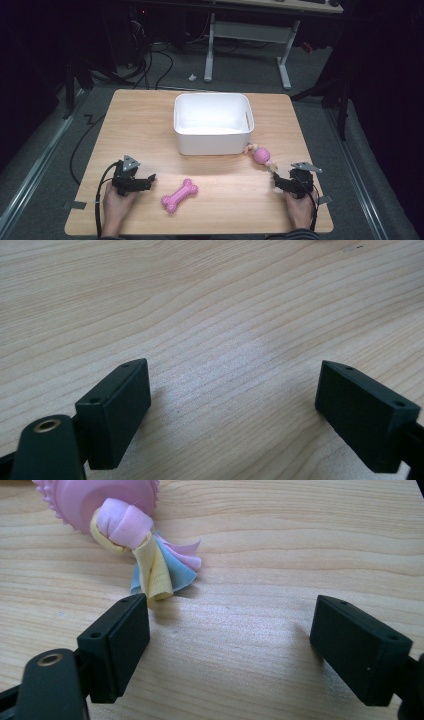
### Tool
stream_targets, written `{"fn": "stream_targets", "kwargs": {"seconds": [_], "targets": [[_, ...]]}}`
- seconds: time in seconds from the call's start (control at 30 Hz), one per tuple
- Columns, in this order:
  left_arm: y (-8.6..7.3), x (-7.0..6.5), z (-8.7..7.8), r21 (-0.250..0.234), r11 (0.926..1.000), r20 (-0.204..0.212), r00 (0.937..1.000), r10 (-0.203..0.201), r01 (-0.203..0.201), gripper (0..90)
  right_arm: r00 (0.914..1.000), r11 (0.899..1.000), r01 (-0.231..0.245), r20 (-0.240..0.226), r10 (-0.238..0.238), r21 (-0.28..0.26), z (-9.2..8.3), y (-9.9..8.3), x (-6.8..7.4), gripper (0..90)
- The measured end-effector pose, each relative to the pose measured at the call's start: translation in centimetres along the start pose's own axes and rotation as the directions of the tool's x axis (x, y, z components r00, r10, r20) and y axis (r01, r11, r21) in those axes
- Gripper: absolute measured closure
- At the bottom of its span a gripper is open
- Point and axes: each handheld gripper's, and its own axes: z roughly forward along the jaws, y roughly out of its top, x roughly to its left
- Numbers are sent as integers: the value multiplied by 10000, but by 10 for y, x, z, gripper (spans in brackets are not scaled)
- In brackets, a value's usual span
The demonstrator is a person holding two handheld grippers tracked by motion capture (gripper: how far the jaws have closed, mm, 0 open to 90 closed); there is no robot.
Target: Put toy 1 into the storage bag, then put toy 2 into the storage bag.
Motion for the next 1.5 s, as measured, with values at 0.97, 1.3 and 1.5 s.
{"fn": "stream_targets", "kwargs": {"seconds": [0.97,1.3,1.5], "targets": [[0,-3,-1,-3,10000,144,9999,95,-95,160,10000,10000,-19,-7,18,-64,0,1,2,216],[8,-10,-1,146,9999,304,9995,54,-59,197,9999,9999,110,-121,-111,-83,0,1,2,217],[17,-17,-5,-199,9997,367,9992,133,-126,228,9997,9998,171,-168,-172,-91,0,1,3,219]]}}
